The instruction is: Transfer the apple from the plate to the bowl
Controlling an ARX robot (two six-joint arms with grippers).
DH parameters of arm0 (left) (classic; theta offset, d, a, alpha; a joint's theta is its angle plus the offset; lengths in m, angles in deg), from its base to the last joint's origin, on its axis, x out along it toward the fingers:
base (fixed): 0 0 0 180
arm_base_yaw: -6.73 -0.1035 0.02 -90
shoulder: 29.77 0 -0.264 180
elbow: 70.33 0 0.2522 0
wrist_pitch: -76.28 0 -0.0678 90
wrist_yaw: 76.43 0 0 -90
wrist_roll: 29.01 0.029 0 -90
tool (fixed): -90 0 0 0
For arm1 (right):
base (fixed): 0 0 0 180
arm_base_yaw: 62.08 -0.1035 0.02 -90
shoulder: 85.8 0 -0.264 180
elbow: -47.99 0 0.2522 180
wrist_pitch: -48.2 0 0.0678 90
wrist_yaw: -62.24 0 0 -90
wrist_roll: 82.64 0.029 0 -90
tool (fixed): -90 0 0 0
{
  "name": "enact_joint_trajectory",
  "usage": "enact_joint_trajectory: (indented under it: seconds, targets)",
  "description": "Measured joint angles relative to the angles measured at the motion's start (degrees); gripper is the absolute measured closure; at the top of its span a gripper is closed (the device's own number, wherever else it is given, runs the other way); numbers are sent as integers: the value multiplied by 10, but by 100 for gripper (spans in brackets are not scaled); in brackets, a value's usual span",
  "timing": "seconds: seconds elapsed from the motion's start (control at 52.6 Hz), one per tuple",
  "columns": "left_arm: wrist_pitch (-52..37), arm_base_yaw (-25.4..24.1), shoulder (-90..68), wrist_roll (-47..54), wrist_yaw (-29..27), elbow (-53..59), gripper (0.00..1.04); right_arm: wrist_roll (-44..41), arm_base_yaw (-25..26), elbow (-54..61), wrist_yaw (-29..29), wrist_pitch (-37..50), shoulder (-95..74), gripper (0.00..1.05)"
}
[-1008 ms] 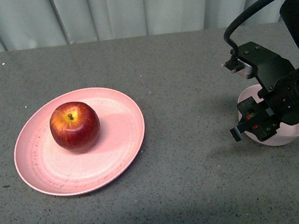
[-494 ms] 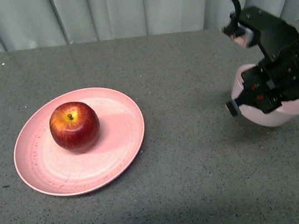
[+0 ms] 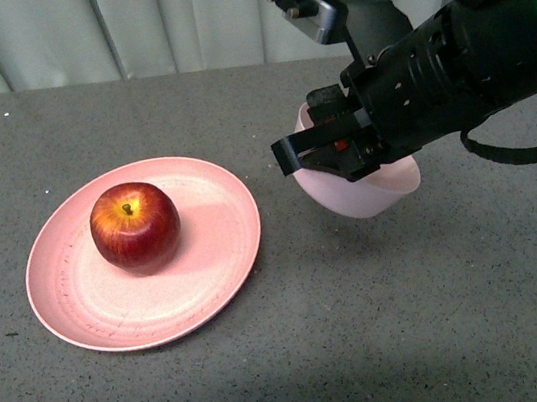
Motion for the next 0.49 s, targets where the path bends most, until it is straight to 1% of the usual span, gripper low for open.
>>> enact_joint_trajectory:
  seconds: [0.266, 0.494]
  targets:
    - [0, 0, 0, 0, 0, 0, 7, 16, -18, -28, 3, 0, -52, 104]
    - [0, 0, 0, 0, 0, 0, 7, 22, -26, -43, 16, 14, -93, 104]
